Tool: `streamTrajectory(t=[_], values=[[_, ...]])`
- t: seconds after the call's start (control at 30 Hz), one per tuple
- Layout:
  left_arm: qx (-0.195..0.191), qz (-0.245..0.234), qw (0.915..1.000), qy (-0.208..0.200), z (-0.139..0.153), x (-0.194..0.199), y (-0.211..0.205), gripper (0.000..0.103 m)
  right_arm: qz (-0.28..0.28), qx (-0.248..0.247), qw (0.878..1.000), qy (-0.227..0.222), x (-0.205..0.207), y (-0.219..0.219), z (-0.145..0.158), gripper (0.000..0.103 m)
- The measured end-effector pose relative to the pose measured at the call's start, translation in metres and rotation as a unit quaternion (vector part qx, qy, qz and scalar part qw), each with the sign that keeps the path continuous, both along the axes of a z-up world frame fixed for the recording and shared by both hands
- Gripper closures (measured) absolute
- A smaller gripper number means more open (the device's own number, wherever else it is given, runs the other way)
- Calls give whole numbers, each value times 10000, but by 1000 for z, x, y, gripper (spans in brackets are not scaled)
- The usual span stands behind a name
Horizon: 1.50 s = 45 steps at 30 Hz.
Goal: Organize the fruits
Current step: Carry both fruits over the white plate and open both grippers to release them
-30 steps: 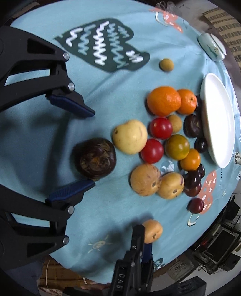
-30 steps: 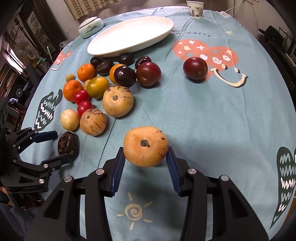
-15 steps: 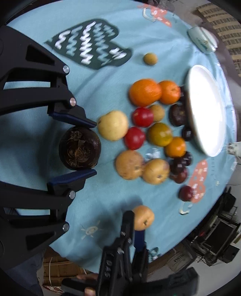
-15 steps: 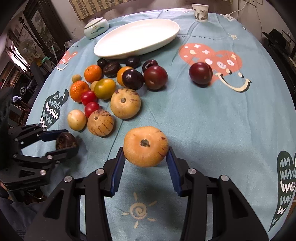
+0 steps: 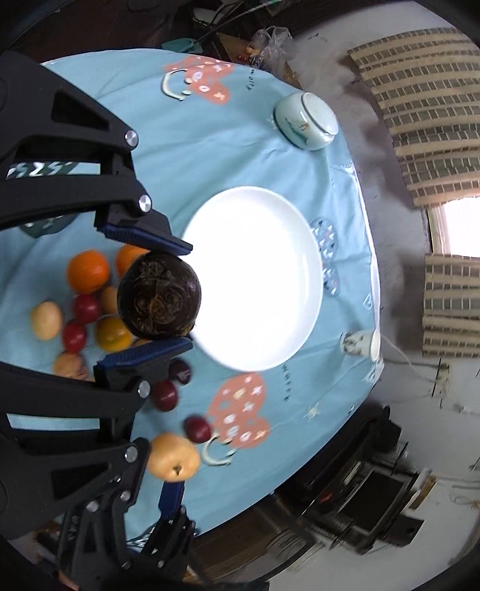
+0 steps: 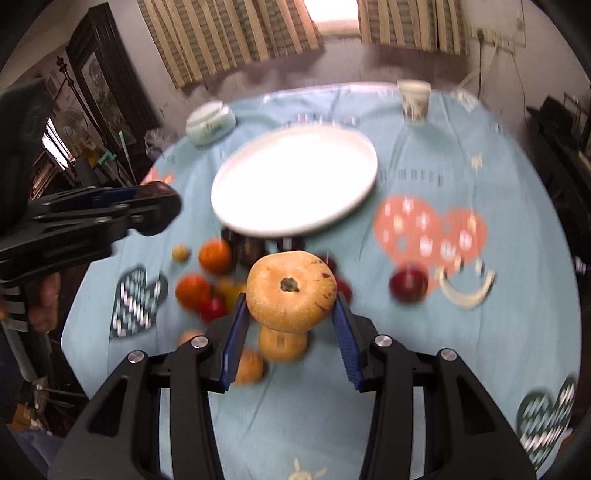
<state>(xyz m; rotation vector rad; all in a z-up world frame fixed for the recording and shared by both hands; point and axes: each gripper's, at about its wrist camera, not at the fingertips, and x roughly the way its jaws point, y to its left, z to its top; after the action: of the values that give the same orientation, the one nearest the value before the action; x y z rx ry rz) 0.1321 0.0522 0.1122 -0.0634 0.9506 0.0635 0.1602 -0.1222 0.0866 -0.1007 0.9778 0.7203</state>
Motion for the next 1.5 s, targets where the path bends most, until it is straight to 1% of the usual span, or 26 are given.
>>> streamTrajectory(t=[0.07,0.17,0.23,0.33,0.4,0.53,0.7,0.83,0.93,1.0,1.03,1.07,1.13,1.2,1.27,1.33,1.37,1.5], values=[[10,179,9998,76,-3,17,7,56,23,-80,9999,-147,19,13,7,57],[-14,412,9989,204,-14,38,19,56,13,-84,9998,-160,44,26,8,57],[49,478,9984,311,-24,50,23,56,30,-100,9999,-114,60,36,3,57],[103,572,9973,447,-39,66,31,56,110,-266,9995,-135,80,56,-5,57],[140,657,9962,546,-49,76,36,56,134,-321,9994,-61,94,66,-14,57],[283,697,9956,564,-59,88,43,56,208,-355,9991,37,116,81,-25,57],[286,789,9948,575,-67,99,51,56,330,-511,9981,36,134,98,-34,57],[261,812,9943,634,-75,106,55,56,389,-630,9972,119,144,104,-45,57],[259,811,9940,679,-81,111,57,56,441,-743,9959,279,150,111,-56,57],[248,822,9938,703,-84,113,58,56,461,-788,9957,159,151,114,-58,56],[248,834,9936,717,-86,114,58,56,444,-826,9955,114,152,115,-57,55],[243,844,9934,733,-87,115,59,56,407,-843,9956,103,155,116,-57,48],[240,870,9929,774,-91,117,61,56,334,-838,9959,42,159,116,-55,42],[246,889,9929,746,-91,117,61,56,332,-786,9963,-17,160,115,-50,42],[273,881,9934,677,-88,117,61,51,333,-764,9965,-89,159,114,-45,42],[317,867,9940,595,-83,116,60,51,332,-737,9967,-102,157,110,-41,42],[323,853,9942,565,-80,116,59,49,320,-722,9968,-114,155,107,-39,42],[326,834,9948,488,-73,112,56,48,319,-635,9973,-174,142,96,-32,42]])
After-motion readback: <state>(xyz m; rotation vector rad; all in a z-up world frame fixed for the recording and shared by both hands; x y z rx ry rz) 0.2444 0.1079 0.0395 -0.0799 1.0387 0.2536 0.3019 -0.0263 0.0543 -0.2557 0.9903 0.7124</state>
